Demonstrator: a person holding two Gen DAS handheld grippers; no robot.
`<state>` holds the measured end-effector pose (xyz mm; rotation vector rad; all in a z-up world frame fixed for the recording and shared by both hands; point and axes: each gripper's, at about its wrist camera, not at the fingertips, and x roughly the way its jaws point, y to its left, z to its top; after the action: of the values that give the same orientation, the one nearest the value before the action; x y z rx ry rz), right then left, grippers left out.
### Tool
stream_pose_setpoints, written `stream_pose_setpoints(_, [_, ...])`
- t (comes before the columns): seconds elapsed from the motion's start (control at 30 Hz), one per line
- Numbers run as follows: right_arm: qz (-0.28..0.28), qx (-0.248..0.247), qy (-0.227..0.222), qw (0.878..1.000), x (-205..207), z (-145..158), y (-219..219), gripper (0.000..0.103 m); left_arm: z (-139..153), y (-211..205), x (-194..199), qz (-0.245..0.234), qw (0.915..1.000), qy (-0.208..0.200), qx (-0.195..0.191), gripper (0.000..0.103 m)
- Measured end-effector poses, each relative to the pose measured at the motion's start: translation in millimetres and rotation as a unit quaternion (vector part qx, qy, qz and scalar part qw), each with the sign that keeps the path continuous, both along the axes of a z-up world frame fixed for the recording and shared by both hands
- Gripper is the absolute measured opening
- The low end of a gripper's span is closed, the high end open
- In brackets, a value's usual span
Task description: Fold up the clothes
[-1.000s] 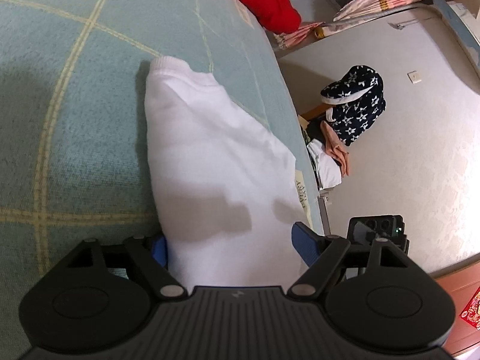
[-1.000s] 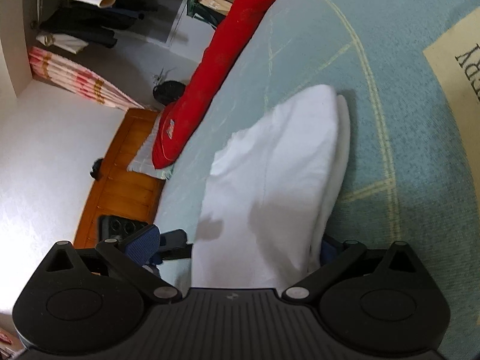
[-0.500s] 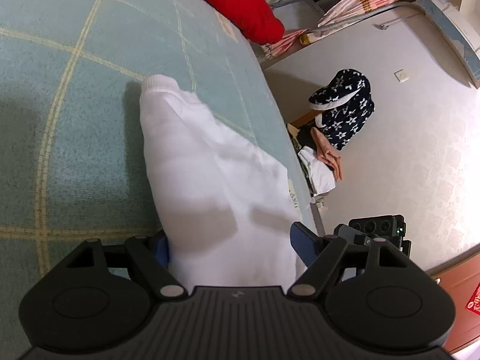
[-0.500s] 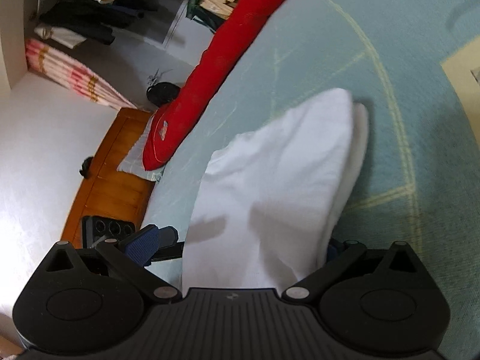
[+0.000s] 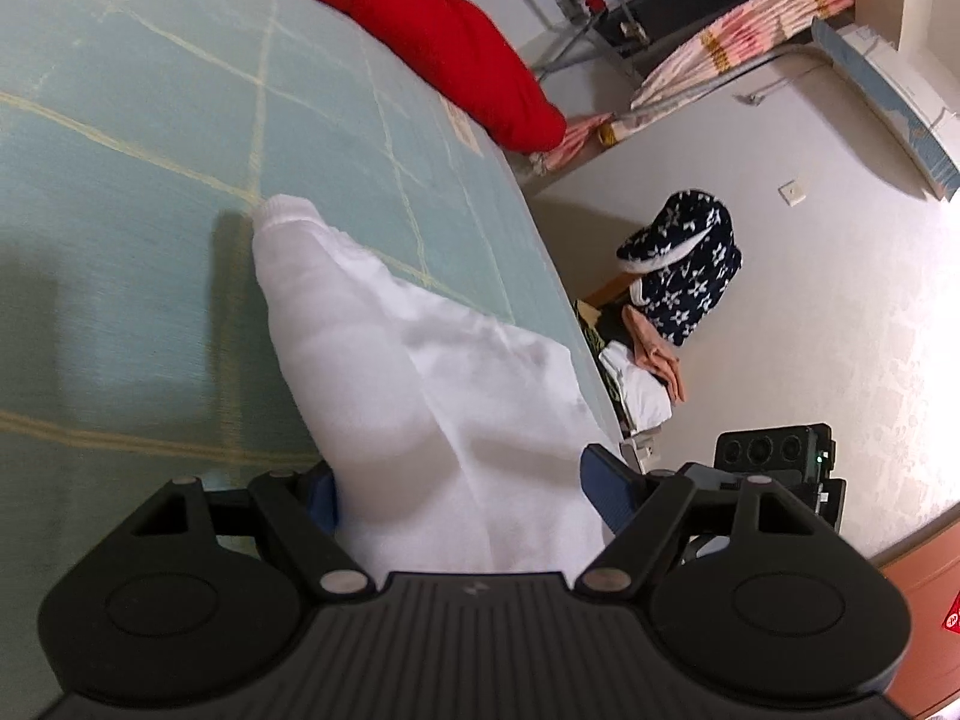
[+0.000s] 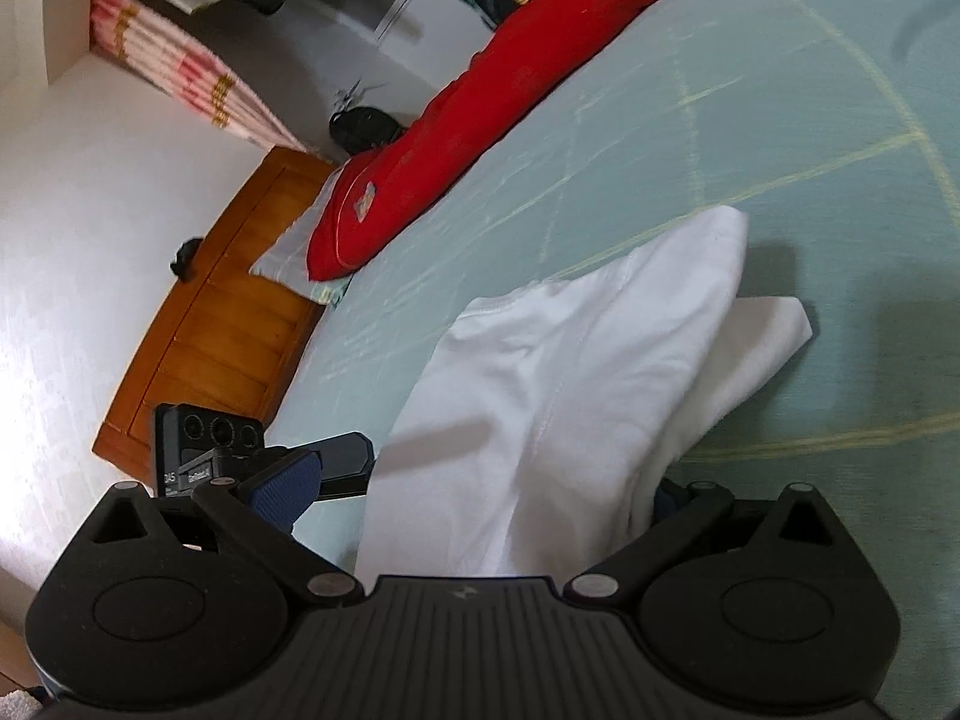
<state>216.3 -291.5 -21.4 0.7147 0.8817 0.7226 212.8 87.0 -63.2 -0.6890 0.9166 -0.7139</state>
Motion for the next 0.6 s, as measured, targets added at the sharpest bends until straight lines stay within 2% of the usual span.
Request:
stream_pose_setpoints(0.27, [0.039, -0.029, -0.025, 0.999, 8.2, 22.6, 64.9, 0.103, 9.8, 60.8, -15.1, 0.037, 0.9992, -0.015, -0.003, 0.078])
stream_pose_setpoints(0.6, [0.088, -0.048, -0.051, 0.994, 32.9, 36.5, 151.4, 0.103, 14.3, 141.7, -18.6, 0.095, 0.9953, -0.018, 0.007, 0.078])
